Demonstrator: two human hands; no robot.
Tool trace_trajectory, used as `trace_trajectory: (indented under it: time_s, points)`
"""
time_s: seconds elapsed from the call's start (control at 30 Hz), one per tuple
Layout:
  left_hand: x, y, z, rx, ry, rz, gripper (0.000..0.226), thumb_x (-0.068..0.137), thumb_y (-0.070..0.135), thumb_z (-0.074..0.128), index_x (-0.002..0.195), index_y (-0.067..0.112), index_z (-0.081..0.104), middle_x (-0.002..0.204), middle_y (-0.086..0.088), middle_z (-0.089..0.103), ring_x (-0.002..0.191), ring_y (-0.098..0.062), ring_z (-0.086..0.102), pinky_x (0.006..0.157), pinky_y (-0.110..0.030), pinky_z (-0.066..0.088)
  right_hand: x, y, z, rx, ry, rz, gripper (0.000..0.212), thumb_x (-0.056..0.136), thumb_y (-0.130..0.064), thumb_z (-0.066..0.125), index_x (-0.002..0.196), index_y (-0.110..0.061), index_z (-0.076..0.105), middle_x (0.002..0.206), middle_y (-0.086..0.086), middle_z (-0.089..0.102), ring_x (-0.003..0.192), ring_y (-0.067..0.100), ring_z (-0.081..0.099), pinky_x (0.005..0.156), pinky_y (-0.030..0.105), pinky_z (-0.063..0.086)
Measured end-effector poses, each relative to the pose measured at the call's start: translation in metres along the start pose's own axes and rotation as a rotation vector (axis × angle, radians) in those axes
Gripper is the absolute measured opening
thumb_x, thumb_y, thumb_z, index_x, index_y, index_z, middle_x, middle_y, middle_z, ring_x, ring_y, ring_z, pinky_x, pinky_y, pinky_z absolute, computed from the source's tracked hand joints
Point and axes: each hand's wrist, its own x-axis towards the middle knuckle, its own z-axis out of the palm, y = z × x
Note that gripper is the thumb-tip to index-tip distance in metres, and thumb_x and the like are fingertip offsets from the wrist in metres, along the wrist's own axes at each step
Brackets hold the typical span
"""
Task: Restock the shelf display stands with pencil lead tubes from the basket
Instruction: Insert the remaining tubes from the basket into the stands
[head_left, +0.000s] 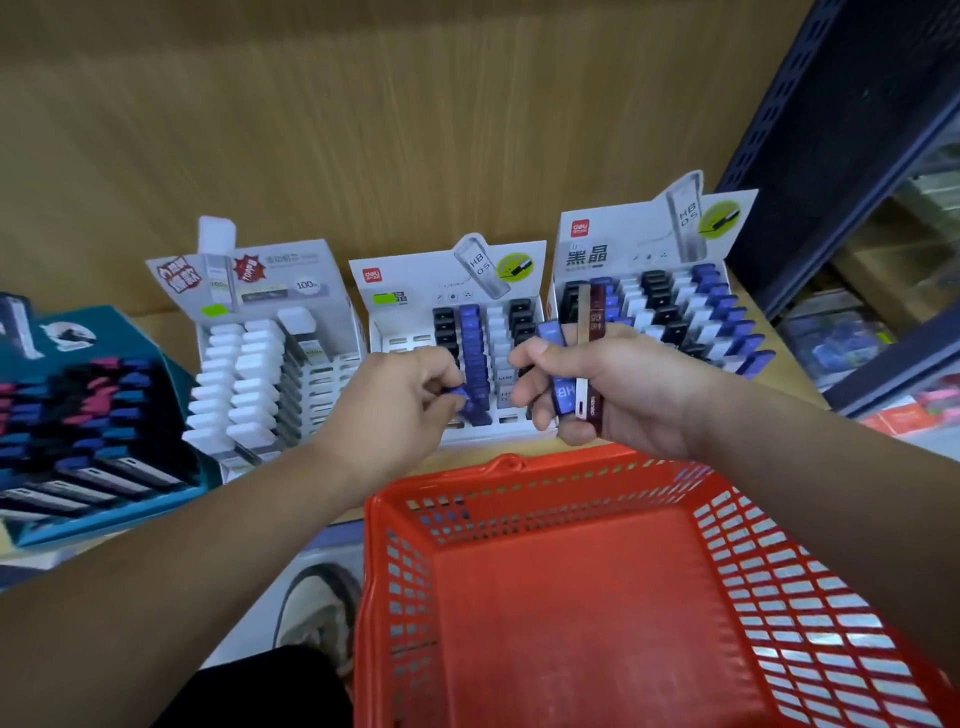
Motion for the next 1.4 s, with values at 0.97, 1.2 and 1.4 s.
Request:
trace_trajectory:
  time_s: [0.97,1.2,1.4]
  points:
    - [-0.013,0.057,-0.018,-0.647,0.088,-0.284,0.020,0.094,0.005,0.072,0.111,0.013,0.065,0.081,-0.017,0.074,0.073,-0.030,0.074,0.075,-0.041,0.064,-0.003,-0.011,0.023,-0.206,-0.028,-0.070,0.019,0.103,-0.008,0.059,0.105,0.009,0.067,0.085,0.017,0.077,0.044,0.016,0.049,0.038,0.021,0.023]
    - [-0.004,0.038,-0.048,-0.223,-0.019,-0.126,0.023,0.079,0.010,0.087,0.089,0.013,0.066,0.078,-0.007,0.072,0.068,-0.013,0.067,0.064,-0.025,0.054,0.013,-0.021,0.040,-0.298,0.140,-0.176,0.019,0.083,-0.023,0.087,0.085,-0.008,0.075,0.078,0.016,0.076,0.048,0.017,0.042,0.046,0.023,0.026]
    - [0.017,0.012,-0.063,0.093,-0.069,-0.119,0.017,0.087,0.026,0.081,0.099,0.033,0.073,0.073,0.004,0.065,0.059,-0.011,0.054,0.061,-0.030,0.050,0.026,-0.034,0.032,-0.262,0.256,-0.052,0.038,0.099,-0.055,0.056,0.102,-0.017,0.057,0.075,0.011,0.066,0.046,0.017,0.033,0.043,0.021,0.022]
